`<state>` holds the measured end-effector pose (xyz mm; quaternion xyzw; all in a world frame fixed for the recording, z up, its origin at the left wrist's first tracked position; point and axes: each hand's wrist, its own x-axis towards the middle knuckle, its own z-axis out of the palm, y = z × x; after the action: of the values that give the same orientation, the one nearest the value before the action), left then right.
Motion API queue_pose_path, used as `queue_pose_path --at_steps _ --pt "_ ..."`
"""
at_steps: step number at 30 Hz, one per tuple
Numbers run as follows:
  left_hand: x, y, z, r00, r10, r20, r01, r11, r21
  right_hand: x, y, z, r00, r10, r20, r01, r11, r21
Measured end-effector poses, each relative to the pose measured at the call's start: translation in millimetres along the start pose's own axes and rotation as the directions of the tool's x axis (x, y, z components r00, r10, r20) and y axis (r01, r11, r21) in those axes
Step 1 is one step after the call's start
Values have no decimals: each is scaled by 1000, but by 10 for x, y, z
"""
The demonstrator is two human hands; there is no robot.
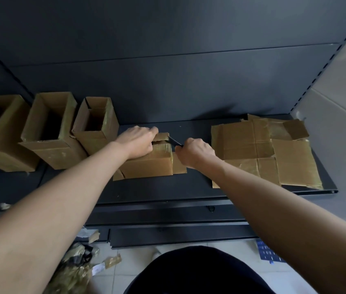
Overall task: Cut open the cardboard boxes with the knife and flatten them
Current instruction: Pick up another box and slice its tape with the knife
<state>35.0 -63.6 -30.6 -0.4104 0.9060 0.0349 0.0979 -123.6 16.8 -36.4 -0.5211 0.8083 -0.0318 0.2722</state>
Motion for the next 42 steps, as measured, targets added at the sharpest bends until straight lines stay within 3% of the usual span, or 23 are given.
queue_pose_path --at_steps 6,9,12,14,16,18,21,27,32,37,42 --pt "-3 5 30 995 -88 -49 80 987 -137 71 107 -75 999 9 37 -11 999 41" --pt "-13 -5 86 970 -244 -15 224 909 -352 156 247 -189 995 92 44 -98 986 138" --pt "-46 0 84 905 -425 4 390 827 -405 218 337 -245 993 119 11 -119 977 179" --pt "-101 3 34 781 -611 129 587 648 -486 230 280 -243 997 71 38 -77 973 220" --pt "-135 11 39 671 -666 325 703 433 -564 244 158 -220 999 -15 36 6 968 250" --pt "-123 48 109 643 -623 445 718 288 -634 262 30 -196 995 -101 -10 100 961 258" --pt "-99 59 129 653 -616 440 660 179 -729 255 -108 -209 988 -150 -20 149 940 308" --pt "-142 13 15 792 -511 334 537 324 -779 275 -129 -163 975 -125 182 34 898 438" --pt "-49 42 62 710 -671 214 592 404 -697 224 -106 -189 950 -68 305 -99 860 500" --pt "69 211 -79 710 -684 166 624 503 -598 100 -178 4 889 -63 454 -228 798 558" --pt "33 242 -187 742 -635 213 609 507 -610 90 -178 110 872 -76 483 -288 719 633"
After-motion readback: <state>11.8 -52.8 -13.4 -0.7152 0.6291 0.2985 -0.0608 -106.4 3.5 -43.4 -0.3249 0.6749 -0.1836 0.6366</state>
